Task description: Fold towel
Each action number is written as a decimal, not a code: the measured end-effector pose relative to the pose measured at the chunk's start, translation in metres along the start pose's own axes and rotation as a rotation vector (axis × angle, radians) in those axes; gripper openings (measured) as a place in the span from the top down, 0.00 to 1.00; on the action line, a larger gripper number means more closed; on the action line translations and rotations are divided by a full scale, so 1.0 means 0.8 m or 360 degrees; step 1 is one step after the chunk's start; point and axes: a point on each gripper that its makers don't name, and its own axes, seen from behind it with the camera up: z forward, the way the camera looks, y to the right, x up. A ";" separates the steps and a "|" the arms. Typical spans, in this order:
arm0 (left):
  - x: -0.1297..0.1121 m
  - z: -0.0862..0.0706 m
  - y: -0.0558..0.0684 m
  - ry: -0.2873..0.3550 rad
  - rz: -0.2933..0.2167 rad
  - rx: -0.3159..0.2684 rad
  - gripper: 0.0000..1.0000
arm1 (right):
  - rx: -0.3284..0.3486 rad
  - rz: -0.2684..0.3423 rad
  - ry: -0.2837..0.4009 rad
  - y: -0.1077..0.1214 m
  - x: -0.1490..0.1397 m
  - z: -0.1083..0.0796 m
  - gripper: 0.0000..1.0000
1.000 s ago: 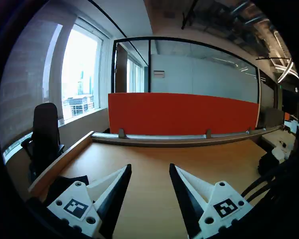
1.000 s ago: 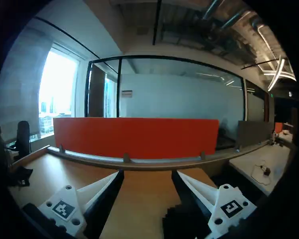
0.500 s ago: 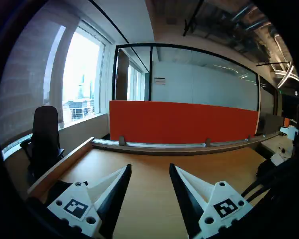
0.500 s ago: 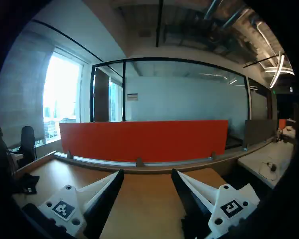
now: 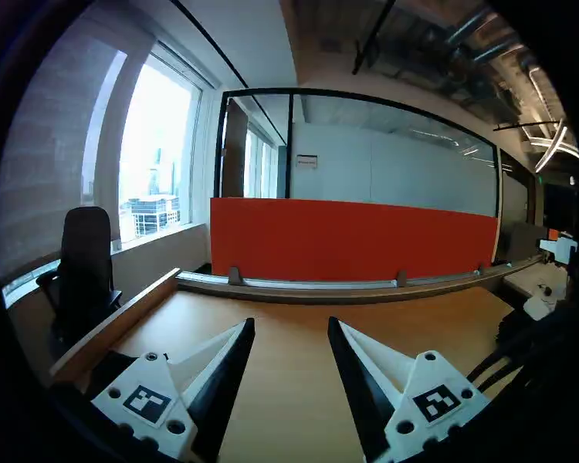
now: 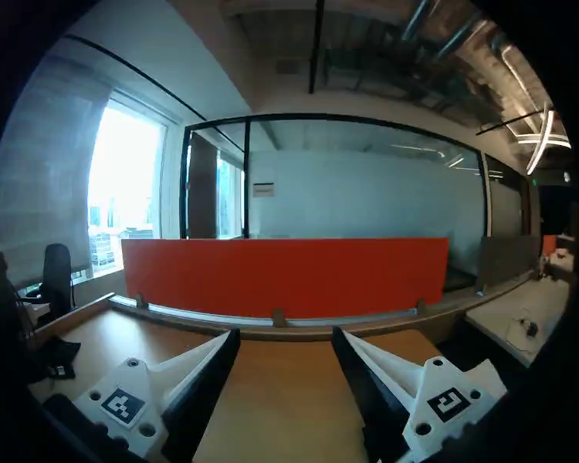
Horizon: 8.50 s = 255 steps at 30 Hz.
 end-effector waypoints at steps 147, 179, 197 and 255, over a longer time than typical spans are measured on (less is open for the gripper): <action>-0.205 0.011 -0.007 0.0228 0.0071 -0.0003 0.31 | -0.0092 -0.0046 0.0098 0.049 -0.171 -0.001 0.08; -0.205 0.010 -0.006 0.0228 0.0071 -0.0003 0.31 | -0.0169 -0.0006 0.0089 0.068 -0.286 -0.003 0.08; -0.205 0.009 -0.006 0.0228 0.0072 -0.0002 0.31 | -0.0124 -0.0011 0.0109 0.053 -0.295 -0.001 0.08; -0.206 0.010 -0.006 0.0229 0.0071 -0.0003 0.31 | -0.0098 -0.0006 0.0143 0.043 -0.289 -0.010 0.05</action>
